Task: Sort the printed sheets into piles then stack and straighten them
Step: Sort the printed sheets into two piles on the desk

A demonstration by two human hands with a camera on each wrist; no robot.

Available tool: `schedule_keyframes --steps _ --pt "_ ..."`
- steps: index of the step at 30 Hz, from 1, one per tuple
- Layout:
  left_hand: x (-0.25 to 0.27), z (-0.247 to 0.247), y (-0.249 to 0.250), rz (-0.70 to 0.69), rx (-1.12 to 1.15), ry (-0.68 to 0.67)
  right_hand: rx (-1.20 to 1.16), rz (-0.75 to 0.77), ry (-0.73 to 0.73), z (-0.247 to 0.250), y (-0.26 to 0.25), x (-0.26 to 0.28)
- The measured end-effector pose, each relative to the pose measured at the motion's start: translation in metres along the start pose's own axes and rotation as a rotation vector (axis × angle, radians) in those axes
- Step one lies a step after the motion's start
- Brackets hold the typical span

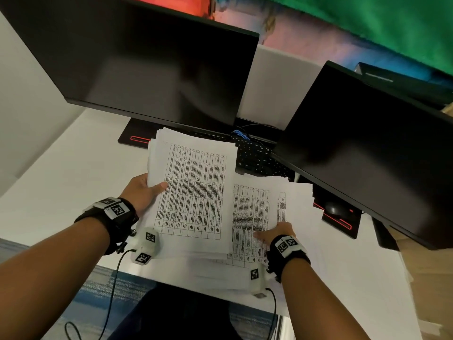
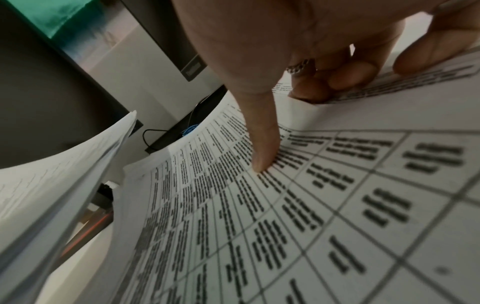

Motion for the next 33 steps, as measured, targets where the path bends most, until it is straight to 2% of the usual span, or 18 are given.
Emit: schedule_keyframes --steps 4,8,10,16,18,20,22,24,28,30,33 --pt "0.001 0.003 0.001 -0.005 -0.013 -0.015 -0.024 0.046 0.048 0.005 -0.008 0.013" --pt "-0.001 0.011 -0.009 0.038 -0.040 -0.014 -0.212 0.159 0.120 0.027 -0.017 0.035" --pt "-0.001 0.011 -0.014 0.058 -0.047 -0.021 -0.288 0.237 0.192 0.057 -0.025 0.049" --pt "0.007 -0.025 -0.013 0.044 -0.165 -0.077 -0.367 0.460 0.569 0.182 -0.051 0.097" --pt "0.009 -0.034 -0.012 0.043 -0.201 -0.087 -0.429 0.484 0.601 0.212 -0.054 0.104" --pt "0.009 -0.040 -0.013 0.059 -0.204 -0.096 -0.581 0.491 0.525 0.221 -0.054 0.102" --pt "0.010 -0.044 -0.013 0.069 -0.201 -0.113 -0.738 0.466 0.399 0.202 -0.055 0.092" --pt "0.010 -0.048 -0.011 0.075 -0.184 -0.121 -0.779 0.381 0.254 0.158 -0.055 0.073" --pt "0.012 -0.052 -0.004 0.131 -0.145 -0.077 -0.508 0.302 0.083 0.059 -0.063 0.039" --pt "0.013 -0.060 -0.002 0.112 -0.166 -0.108 -0.335 0.277 -0.014 0.012 -0.066 0.038" --pt "0.014 -0.067 0.002 0.019 -0.352 -0.103 -0.166 0.384 -0.027 -0.021 -0.070 0.043"
Point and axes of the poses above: each hand's wrist, its own x-axis away from the middle knuckle, its own z-axis out of the back of the hand, y = z × x, the point moved 9 cm from there along -x, towards the middle knuckle, and after that the axes turned 3 degrees about y, right-handed, at the moved point
